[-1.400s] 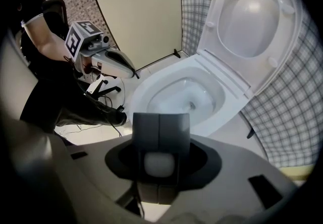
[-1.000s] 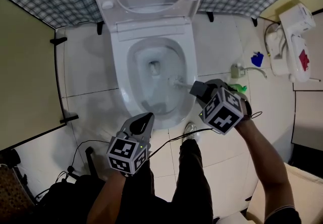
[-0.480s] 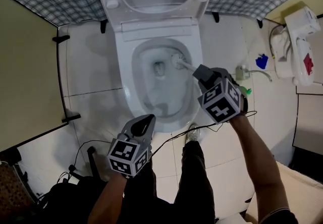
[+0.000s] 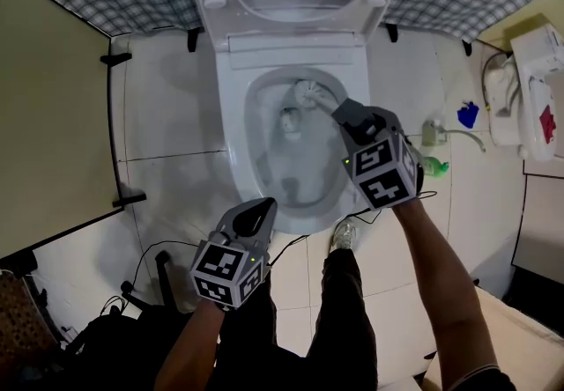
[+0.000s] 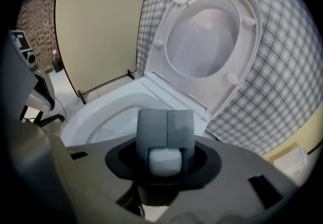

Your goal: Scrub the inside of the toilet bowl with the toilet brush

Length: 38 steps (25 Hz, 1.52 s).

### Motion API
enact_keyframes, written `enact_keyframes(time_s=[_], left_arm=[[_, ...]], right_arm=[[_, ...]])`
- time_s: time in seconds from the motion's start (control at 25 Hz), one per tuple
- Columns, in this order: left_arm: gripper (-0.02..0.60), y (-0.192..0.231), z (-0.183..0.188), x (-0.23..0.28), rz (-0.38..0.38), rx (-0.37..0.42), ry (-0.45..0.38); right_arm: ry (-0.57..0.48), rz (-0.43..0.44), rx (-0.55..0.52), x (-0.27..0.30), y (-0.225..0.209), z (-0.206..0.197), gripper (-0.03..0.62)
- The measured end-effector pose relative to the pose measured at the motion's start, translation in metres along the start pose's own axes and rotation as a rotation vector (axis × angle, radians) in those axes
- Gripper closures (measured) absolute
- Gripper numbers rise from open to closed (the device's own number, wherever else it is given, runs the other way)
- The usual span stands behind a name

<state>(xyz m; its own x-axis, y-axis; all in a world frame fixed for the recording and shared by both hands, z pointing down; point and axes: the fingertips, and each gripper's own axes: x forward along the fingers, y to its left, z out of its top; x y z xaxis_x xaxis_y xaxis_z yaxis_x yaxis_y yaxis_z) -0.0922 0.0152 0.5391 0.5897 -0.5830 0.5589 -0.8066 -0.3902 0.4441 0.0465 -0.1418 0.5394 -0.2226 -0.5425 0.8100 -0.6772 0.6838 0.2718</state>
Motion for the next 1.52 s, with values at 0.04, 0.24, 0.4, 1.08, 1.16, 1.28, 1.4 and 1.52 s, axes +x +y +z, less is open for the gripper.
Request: enact_keyframes(time_s=[0.04,0.24,0.4,1.08,1.16,1.28,1.4,1.52], left_arm=[[0.573,0.001,0.0,0.0,0.003,-0.002,0.0],[0.573,0.006,-0.004,-0.001,0.012,-0.011,0.003],[0.573,0.008,-0.004,-0.001,0.018,-0.017,0.002],[0.572,-0.008,-0.009,0.004,0.006,-0.006,0.007],[0.572,-0.009,-0.011,0.005,0.004,-0.003,0.012],[0.572,-0.013,-0.013,0.006,-0.001,0.0,0.017],[0.572,-0.017,-0.014,0.007,-0.007,0.005,0.021],[0.572,-0.019,-0.014,0.007,-0.011,0.009,0.024]], right_arm=[[-0.026,0.005,0.015,0.002,0.002,0.007,0.413],[-0.147,0.073,0.125,0.011,0.017,0.036,0.413],[-0.192,0.126,0.161,0.016,0.032,0.041,0.413],[-0.124,0.472,-0.124,-0.04,0.131,-0.019,0.414],[-0.099,0.498,-0.158,-0.051,0.138,-0.039,0.414],[-0.063,0.516,-0.158,-0.064,0.14,-0.064,0.414],[-0.034,0.508,-0.144,-0.075,0.136,-0.081,0.415],[-0.007,0.494,-0.145,-0.082,0.131,-0.093,0.416]])
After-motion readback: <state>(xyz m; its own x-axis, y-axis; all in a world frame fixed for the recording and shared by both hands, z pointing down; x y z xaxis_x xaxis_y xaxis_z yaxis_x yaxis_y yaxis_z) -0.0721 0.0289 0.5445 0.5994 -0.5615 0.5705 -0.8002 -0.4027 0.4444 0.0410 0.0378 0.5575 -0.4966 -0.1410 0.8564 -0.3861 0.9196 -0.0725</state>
